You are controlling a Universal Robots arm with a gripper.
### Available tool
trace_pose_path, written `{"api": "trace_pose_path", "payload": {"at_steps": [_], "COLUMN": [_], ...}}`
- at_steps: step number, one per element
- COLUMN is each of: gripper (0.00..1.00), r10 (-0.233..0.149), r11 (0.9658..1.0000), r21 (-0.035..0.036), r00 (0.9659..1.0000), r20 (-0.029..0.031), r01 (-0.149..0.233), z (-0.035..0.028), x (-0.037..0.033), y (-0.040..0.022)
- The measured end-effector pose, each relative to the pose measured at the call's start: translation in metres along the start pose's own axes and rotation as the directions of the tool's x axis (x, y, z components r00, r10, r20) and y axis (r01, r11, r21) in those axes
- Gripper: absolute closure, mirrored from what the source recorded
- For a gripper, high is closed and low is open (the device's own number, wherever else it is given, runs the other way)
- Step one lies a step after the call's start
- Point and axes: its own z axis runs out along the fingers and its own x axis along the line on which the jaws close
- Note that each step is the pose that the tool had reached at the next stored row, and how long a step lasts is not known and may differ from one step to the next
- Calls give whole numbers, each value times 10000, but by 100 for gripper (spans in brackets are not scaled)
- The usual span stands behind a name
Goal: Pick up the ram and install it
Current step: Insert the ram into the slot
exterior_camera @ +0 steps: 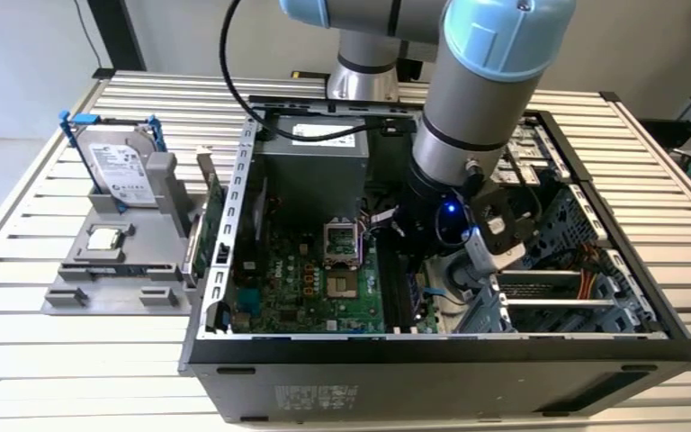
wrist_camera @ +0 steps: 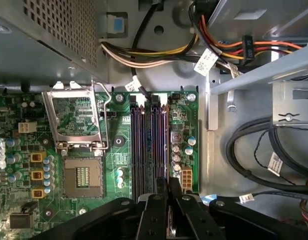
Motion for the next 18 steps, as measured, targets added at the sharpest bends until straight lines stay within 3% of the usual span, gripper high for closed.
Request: {"api": "trace_pose_path", "payload": {"at_steps": [4,5,8,12,15,16,18], "gripper": [100,100,100,100,100,100,100], "r10": [-1,-5,-16,-32,-36,-36,-37], "r11": [10000,10000,9989,9987,9981,9976,9954], "r21": [-8,-68,-477,-506,-612,-691,-957], "r00": [10000,10000,10000,10000,10000,10000,10000], "r20": [0,-3,-18,-20,-23,-25,-32], "r01": [1,5,15,31,34,34,34], "z": [-80,-84,-88,-89,-89,-85,-78], "x": [-1,-1,-1,-4,-6,-7,-8], "y": [0,-2,-7,-23,-82,-102,-128]}}
